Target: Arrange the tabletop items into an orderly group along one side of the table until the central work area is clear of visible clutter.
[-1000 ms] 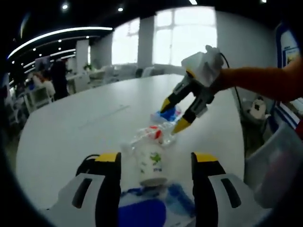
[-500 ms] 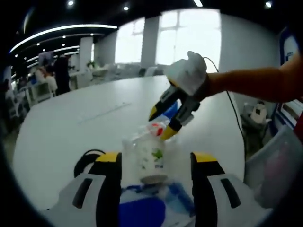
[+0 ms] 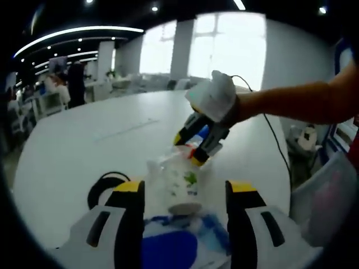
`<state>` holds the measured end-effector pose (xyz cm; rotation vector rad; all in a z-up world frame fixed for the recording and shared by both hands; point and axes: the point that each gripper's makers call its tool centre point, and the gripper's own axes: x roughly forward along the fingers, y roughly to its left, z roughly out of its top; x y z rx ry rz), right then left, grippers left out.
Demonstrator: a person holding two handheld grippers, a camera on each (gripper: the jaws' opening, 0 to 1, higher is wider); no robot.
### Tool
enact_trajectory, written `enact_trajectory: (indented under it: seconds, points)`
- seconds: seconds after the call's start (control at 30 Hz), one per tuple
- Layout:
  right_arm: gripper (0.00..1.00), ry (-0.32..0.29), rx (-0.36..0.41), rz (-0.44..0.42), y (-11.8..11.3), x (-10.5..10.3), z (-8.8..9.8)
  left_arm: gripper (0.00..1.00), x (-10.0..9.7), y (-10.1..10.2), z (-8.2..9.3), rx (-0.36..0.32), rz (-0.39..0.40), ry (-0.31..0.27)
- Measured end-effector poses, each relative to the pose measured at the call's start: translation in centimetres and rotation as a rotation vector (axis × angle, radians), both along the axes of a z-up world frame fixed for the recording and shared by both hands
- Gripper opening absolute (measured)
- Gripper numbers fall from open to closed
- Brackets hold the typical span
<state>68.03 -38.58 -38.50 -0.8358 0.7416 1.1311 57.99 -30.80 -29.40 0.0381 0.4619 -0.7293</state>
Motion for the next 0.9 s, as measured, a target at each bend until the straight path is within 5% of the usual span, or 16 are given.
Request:
enact_trajectory:
  seconds: [0.5,0.9]
  points:
    - [0.45,0.024,-0.016,-0.005,-0.2,0.1,-1.2,0.62,-0.1,-0.2,0.4,-0.069,-0.003,-0.014]
    - [0.45,0.039,-0.002,-0.018,-0.1,0.2,-1.2,0.87,-0.3,-1.5,2.9,-0.230,-0.053,-0.075]
